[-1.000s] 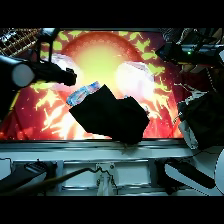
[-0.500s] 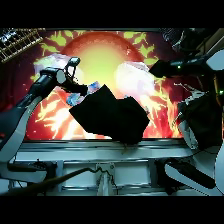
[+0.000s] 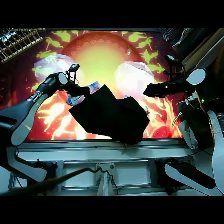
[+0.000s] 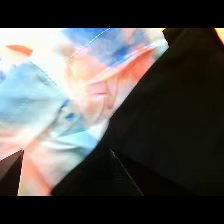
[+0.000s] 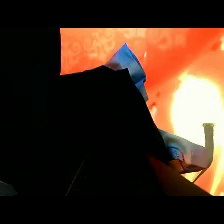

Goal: Fold the clothes and pants, and hang the long-sleeved shirts on hangers.

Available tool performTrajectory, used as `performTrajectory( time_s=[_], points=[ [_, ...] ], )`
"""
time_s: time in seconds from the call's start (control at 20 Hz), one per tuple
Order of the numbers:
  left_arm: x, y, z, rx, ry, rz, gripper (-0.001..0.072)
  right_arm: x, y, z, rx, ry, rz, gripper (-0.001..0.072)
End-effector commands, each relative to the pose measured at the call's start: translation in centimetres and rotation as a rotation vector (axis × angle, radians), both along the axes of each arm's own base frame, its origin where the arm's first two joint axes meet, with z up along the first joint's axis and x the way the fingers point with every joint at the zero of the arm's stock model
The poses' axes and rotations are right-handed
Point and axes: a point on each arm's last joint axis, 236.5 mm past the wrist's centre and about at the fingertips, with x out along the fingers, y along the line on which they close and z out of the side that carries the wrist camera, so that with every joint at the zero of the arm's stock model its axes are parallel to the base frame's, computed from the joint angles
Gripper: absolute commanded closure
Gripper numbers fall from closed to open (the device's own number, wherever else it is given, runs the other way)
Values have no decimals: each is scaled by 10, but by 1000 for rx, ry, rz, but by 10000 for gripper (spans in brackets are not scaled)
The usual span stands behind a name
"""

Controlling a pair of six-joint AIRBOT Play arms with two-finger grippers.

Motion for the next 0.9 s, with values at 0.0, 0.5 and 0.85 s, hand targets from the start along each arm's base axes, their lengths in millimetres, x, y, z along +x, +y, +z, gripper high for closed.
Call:
performTrajectory(
  time_s=[0.0,0.5,0.85],
  points=[
    [-9,-20,-10,-9,16,-36,191,-6,5,-4,23,18,-1,300],
    [1,15,113,-90,-149,33,682,-60,-1,1,1,128,-18,300],
    [-34,53,221,-19,-339,35,682,-161,34,-41,122,174,-133,250]
  ],
)
